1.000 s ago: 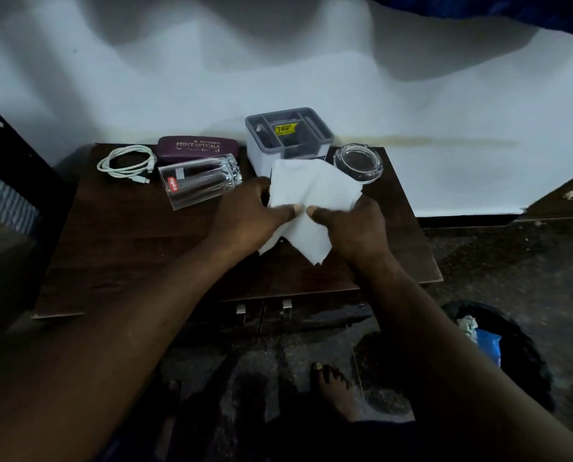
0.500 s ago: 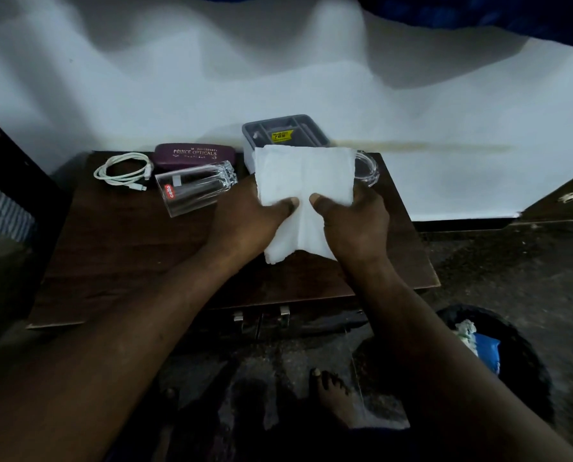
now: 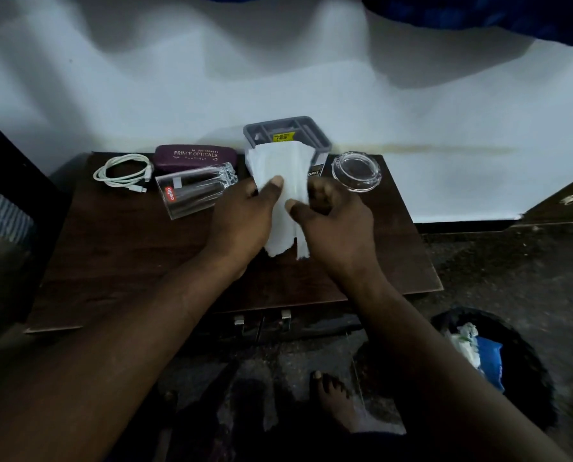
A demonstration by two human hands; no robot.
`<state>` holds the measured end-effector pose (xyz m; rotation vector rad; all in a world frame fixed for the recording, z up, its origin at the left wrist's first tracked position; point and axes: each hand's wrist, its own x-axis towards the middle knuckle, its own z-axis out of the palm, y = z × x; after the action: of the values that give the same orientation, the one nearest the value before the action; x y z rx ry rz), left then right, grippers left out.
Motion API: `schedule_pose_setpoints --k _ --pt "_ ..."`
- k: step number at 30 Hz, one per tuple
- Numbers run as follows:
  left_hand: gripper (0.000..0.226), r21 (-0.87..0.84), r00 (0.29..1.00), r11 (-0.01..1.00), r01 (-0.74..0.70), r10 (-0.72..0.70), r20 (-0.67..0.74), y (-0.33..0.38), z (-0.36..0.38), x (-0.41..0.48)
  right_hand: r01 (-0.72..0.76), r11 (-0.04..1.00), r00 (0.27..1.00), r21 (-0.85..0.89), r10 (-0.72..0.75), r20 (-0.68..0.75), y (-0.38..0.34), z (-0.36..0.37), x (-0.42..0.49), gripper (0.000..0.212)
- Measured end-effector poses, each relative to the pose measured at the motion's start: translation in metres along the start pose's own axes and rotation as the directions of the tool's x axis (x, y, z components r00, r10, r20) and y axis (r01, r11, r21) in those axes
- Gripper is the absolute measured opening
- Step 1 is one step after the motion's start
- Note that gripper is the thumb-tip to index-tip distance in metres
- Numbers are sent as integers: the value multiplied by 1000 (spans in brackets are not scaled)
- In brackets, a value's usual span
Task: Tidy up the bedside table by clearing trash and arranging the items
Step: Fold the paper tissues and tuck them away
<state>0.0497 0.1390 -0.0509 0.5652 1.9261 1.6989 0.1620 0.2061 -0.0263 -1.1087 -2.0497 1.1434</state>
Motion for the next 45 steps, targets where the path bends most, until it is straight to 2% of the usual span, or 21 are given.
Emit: schedule_pose_setpoints --k 3,4,6,9,12,16,19,21,23,26,29,32,35,38,42,45 --pt "70 -186 995 980 78 -66 71 5 -1 1 117 991 990 -58 -112 84 -2 9 -6 53" --pt "75 -225 989 968 114 -90 114 7 -2 0 150 985 984 -88 -140 110 -3 11 -8 60" --pt "66 -263 978 951 163 -121 170 9 -3 -1 208 971 972 -117 -192 132 -4 13 -10 64" --pt "31 -240 982 959 150 -116 147 7 -1 -1 251 962 962 -103 -237 136 -5 13 -11 52" --pt "16 -245 984 953 176 -162 76 2 -3 3 143 989 981 -37 -136 141 -4 9 -7 49" --pt "16 -301 975 927 223 -216 56 3 -7 12 -1 997 1000 72 2 -26 1 -2 8 32" --pt "16 -320 971 918 236 -209 116 5 -6 12 -179 965 984 189 173 46 7 -6 18 43" --pt "18 -339 965 908 248 -201 167 5 -4 10 -234 946 971 225 216 102 13 -5 21 50" --pt "25 -349 960 900 261 -205 190 6 -3 9 -220 959 973 176 204 104 15 -4 20 38" --pt "26 -327 952 907 264 -192 236 7 -1 11 -165 978 986 129 163 31 17 -5 23 15" --pt "23 -246 958 944 218 -160 237 1 1 12 -163 981 984 105 170 -60 20 -8 27 13" --pt "24 -185 976 968 171 -141 167 -5 3 14 -211 967 977 140 213 -3 21 -6 27 16" --pt "17 -224 984 962 157 -134 117 -6 2 17 -247 965 967 90 240 82 23 -2 25 23" --pt "19 -217 984 964 154 -130 122 -6 2 19 -212 977 976 10 211 48 24 0 26 22" --pt "31 -74 982 993 87 -73 174 -9 4 16 -177 983 983 -51 173 -67 26 -4 25 12" --pt "33 128 994 991 -39 25 104 -12 5 18 -167 985 985 -36 166 -41 28 0 25 17"
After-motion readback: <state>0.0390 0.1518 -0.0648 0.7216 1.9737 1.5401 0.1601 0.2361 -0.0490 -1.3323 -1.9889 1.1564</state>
